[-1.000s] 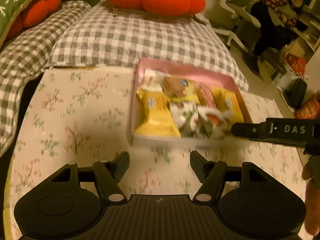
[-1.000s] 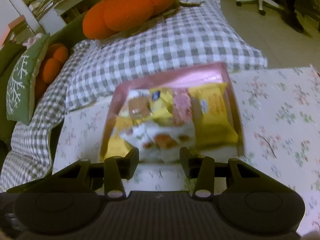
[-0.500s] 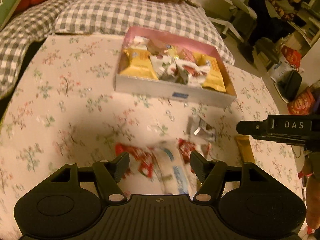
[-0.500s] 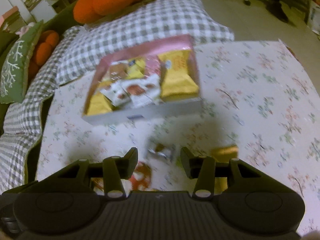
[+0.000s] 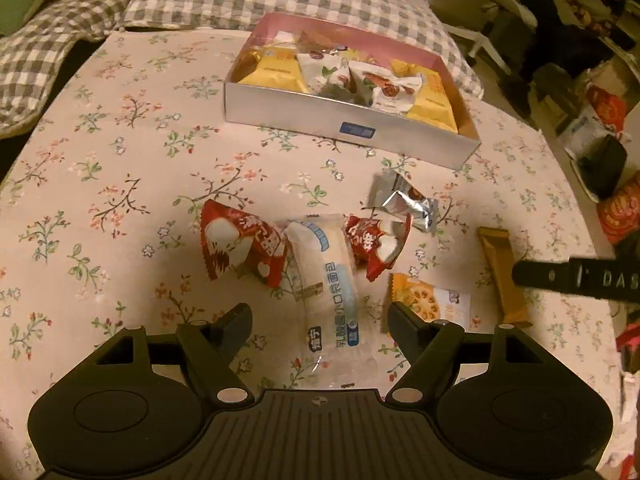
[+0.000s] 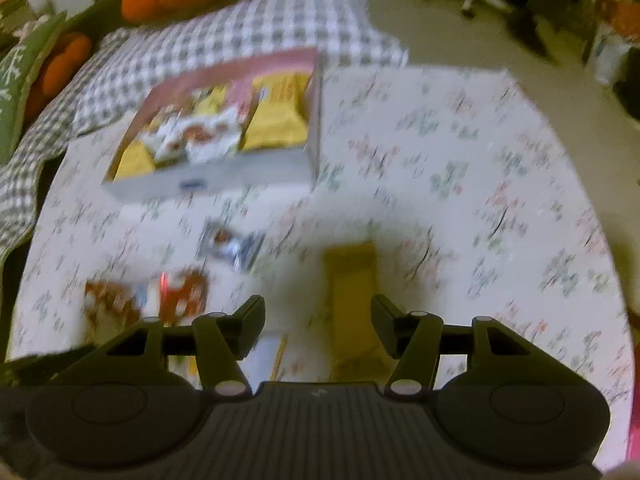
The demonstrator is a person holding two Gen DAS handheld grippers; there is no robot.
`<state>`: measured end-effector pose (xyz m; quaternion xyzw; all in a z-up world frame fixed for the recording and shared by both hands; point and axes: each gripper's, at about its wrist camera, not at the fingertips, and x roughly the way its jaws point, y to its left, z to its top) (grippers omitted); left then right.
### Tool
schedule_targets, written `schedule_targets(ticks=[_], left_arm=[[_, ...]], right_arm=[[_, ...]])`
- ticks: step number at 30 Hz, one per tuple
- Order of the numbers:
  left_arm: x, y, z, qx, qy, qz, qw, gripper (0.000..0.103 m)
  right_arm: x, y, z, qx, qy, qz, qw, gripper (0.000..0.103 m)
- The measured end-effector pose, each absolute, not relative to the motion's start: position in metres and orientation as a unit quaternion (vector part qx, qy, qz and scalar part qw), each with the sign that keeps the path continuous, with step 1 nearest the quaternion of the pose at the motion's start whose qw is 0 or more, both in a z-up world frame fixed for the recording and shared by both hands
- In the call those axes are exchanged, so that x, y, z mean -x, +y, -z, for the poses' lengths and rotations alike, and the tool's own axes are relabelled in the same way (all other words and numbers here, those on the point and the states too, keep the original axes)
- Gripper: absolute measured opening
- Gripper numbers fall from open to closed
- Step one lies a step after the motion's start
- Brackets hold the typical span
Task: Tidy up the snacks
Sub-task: 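Move both grippers back toward the remaining snacks beside the box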
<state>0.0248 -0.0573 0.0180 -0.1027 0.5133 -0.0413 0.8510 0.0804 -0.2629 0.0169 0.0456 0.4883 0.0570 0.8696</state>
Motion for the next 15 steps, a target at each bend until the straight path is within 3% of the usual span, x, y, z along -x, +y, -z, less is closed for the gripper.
schedule_targets(ticks=[3, 15], left_arm=[[-0.025, -0.063, -0.016, 0.092, 0.510, 0.036, 0.854, 0.081], [-0.033, -0.073, 0.009, 0.082, 0.526, 0.008, 0.847, 0.081]], right_arm=[[-0.080, -0.259, -0.011, -0.021, 0.500, -0.058, 0.864, 0.056], [-0.080, -0.259, 0.001, -0.006, 0.523, -0.050, 0.851, 0.062]])
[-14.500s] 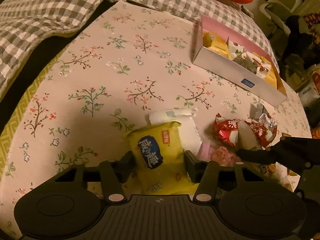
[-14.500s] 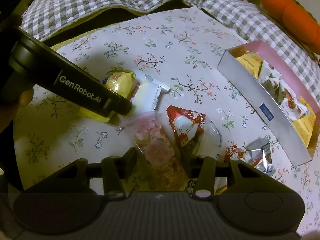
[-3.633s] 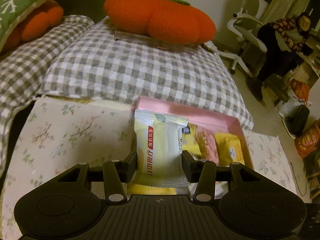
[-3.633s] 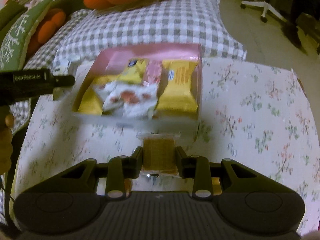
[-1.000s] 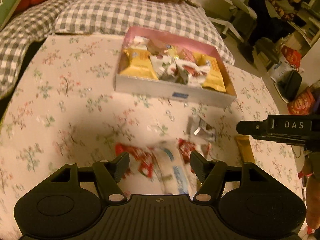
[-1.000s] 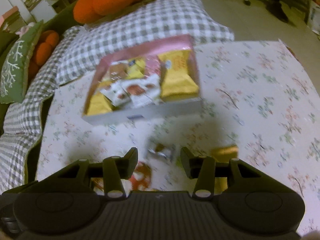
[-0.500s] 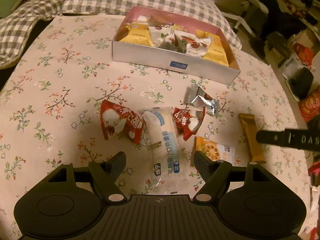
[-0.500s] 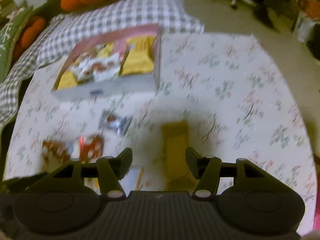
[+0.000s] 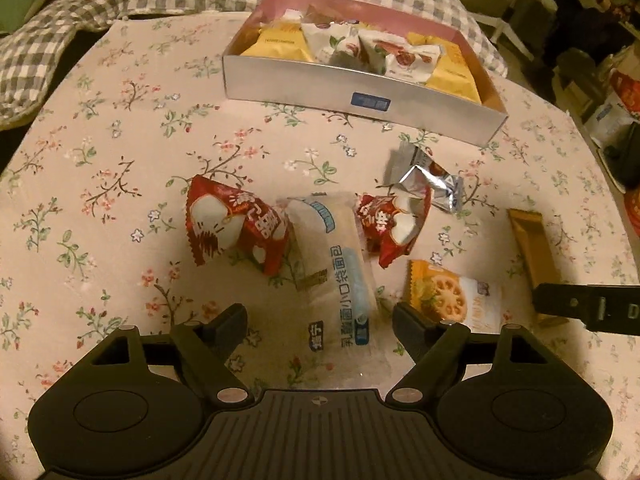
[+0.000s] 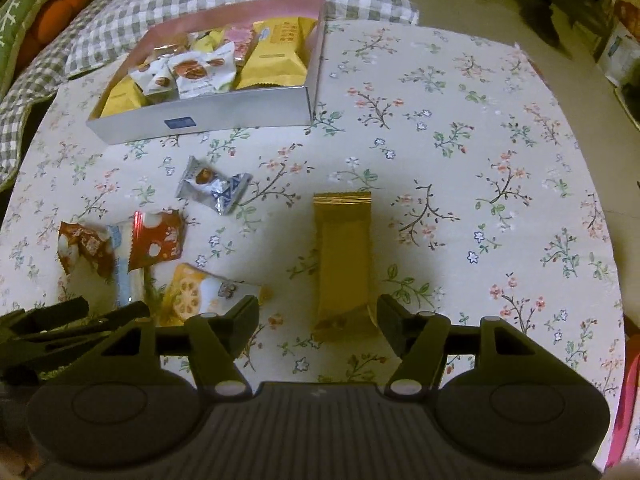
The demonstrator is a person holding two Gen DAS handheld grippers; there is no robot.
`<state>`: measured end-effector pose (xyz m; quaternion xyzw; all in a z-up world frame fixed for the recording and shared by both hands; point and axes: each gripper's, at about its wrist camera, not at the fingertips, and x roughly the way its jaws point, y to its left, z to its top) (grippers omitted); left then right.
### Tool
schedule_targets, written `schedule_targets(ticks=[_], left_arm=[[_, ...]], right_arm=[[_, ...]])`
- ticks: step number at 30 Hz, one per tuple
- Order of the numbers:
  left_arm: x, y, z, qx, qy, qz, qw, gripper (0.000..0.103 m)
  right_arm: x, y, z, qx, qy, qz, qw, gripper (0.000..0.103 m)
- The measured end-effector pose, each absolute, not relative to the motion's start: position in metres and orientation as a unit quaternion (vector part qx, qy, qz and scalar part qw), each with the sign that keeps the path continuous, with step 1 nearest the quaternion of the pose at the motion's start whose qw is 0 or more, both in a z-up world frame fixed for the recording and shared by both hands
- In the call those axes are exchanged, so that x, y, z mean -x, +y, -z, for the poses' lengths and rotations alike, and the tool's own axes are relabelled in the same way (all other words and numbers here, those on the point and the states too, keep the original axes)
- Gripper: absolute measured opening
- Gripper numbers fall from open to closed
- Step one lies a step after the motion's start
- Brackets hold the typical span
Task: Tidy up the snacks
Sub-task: 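Move both grippers back toward the remaining snacks beside the box, then grasp the white milk-bread stick with the left gripper while the right gripper grasps the gold wafer bar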
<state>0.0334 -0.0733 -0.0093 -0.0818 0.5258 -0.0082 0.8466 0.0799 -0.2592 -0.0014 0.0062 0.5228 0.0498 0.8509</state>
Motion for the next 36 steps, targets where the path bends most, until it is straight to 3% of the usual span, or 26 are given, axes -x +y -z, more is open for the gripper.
schedule_targets(ticks=[4, 7, 9, 12, 23, 36], left_arm=[[-0.034, -0.077, 0.014, 0.059, 0.513, 0.012, 0.856, 0.080], [-0.032, -0.076, 0.015, 0.044, 0.505, 0.024, 0.862, 0.072], [-0.033, -0.073, 0.014, 0.036, 0.501, 0.030, 0.864, 0.055], [-0.039, -0.060, 0.011, 0.056, 0.503, 0.039, 0.862, 0.038], [-0.040, -0.049, 0.006, 0.054, 0.509, 0.072, 0.856, 0.022], [-0.044, -0.045, 0.011, 0.047, 0.509, 0.067, 0.857, 0.022]], right_arm=[[-0.081, -0.258, 0.001, -0.003, 0.520, -0.048, 0.853, 0.062], [-0.083, -0.263, 0.000, -0.015, 0.515, -0.042, 0.856, 0.061], [-0.085, -0.266, -0.001, -0.023, 0.512, -0.039, 0.858, 0.061], [-0.086, -0.268, -0.001, -0.034, 0.513, -0.037, 0.857, 0.061], [-0.096, -0.270, 0.009, -0.030, 0.517, -0.016, 0.855, 0.058], [-0.105, -0.258, 0.021, -0.007, 0.521, -0.034, 0.853, 0.039]])
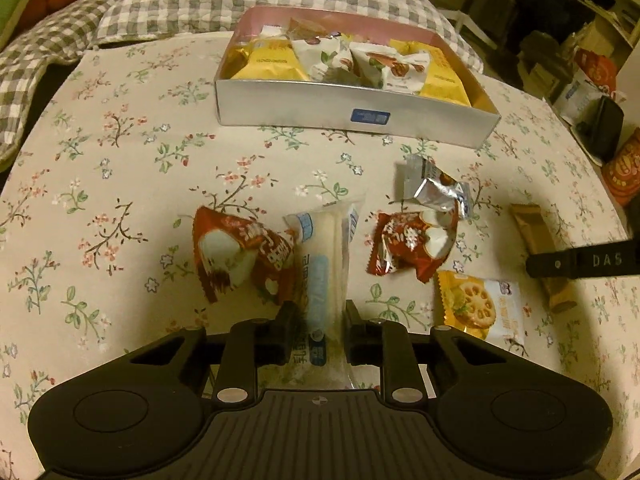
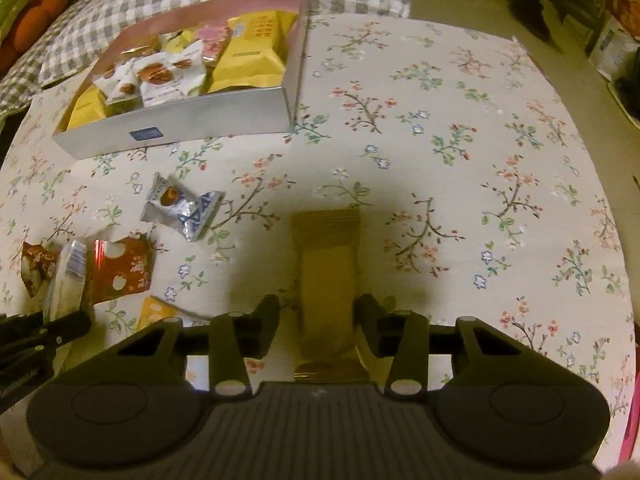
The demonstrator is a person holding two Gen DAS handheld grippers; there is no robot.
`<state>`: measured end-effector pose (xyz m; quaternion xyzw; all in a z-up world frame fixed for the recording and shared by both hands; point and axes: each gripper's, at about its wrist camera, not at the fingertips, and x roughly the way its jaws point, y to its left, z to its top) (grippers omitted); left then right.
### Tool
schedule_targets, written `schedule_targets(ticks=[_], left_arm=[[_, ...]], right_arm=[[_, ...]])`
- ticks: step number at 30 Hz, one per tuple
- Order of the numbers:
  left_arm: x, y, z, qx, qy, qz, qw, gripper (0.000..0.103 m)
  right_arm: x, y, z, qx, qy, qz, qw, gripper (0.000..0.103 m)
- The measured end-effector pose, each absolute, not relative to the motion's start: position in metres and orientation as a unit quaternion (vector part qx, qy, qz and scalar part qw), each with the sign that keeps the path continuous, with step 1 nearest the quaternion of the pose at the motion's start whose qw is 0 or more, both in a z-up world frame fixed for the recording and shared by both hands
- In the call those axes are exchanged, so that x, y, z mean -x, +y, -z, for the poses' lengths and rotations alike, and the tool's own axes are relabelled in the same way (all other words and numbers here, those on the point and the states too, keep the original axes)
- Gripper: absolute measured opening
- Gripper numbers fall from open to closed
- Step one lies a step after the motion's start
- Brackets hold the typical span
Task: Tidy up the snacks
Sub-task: 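Grasp the white milk-bread stick with the left gripper while the right gripper grasps the gold wafer bar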
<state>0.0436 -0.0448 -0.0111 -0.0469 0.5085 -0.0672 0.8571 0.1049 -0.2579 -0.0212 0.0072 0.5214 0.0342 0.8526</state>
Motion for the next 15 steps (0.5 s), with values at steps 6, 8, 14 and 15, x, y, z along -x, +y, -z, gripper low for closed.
schedule_targets(ticks=[6, 8, 14, 15], left_arm=[[-0.0436, -0.0471, 0.0095, 0.047, 0.516, 0.078, 0.852, 0.018], [-0.0438, -0.0469, 0.0076, 0.059, 0.519, 0.083, 0.849, 0.018], [-0.0416, -0.0464, 0.0045, 0.075, 0.519, 0.096, 0.846, 0.017], [-0.0408, -0.0474, 0.0030, 0.072, 0.515, 0.097, 0.848, 0.017]], right_arm=[[-0.1061, -0.2581, 0.0240, -0.001, 0.520, -0.036, 0.853, 0.027], [-0.1063, -0.2595, 0.0234, -0.009, 0.522, -0.038, 0.852, 0.026], [-0.1047, -0.2639, 0.0216, -0.027, 0.524, -0.035, 0.851, 0.026], [-0.1042, -0.2642, 0.0213, -0.029, 0.523, -0.034, 0.851, 0.026]])
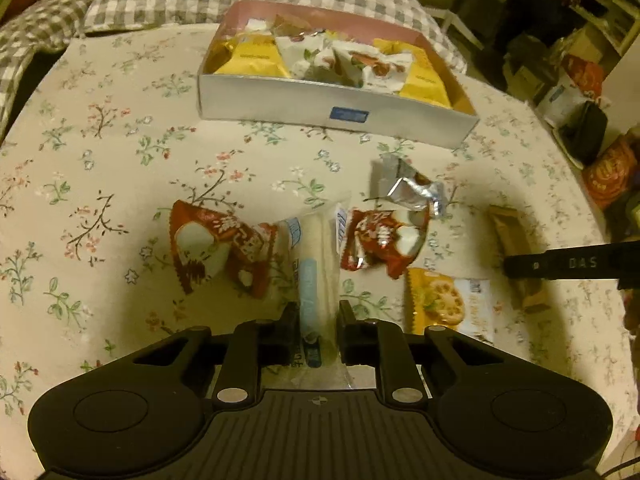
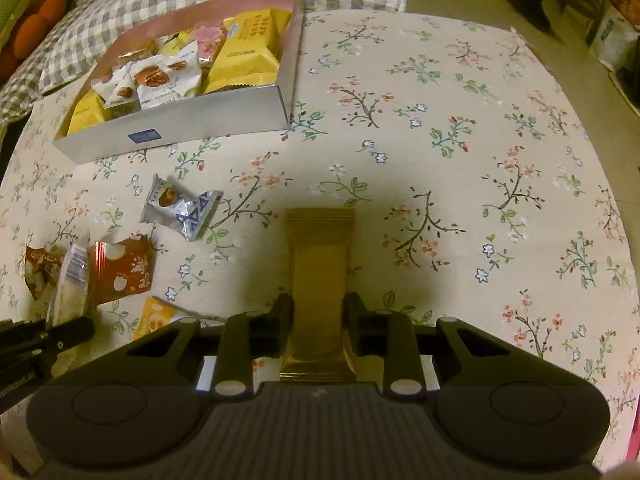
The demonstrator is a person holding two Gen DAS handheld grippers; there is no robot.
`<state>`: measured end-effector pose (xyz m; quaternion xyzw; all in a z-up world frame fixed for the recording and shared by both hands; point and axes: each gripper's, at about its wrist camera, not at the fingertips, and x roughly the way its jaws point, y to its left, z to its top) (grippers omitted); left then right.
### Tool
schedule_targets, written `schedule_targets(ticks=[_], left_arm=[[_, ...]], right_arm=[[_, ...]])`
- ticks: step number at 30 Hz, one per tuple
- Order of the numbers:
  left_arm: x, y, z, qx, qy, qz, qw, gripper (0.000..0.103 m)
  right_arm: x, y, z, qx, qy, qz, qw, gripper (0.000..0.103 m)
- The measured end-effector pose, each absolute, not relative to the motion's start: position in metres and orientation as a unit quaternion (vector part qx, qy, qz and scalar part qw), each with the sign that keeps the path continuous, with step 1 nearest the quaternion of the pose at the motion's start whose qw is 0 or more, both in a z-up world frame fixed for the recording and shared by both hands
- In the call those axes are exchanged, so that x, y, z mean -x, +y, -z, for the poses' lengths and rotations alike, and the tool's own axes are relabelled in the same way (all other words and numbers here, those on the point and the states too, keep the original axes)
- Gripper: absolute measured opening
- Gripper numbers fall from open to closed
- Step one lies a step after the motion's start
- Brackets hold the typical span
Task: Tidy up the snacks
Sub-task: 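Grasp the white milk-bread stick with the left gripper while the right gripper grasps the gold wafer bar, then lift the milk-bread stick toward the box while the right gripper lifts the gold wafer bar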
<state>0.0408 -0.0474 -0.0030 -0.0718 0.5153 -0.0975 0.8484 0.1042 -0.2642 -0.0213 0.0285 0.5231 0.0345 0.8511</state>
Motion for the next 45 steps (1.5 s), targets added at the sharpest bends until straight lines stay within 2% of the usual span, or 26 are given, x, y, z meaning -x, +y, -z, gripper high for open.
schedule_targets(ticks=[31, 45], left_arm=[[-0.022, -0.077, -0.029, -0.004, 0.482, 0.101, 0.871, 0.016], [-0.023, -0.076, -0.035, -0.007, 0.477, 0.101, 0.873, 0.016]], right_arm=[[-0.090, -0.261, 0.000, -0.080, 0.497, -0.076, 0.861, 0.026], [-0.084, -0.255, -0.007, -0.088, 0.493, -0.107, 0.859, 0.026]])
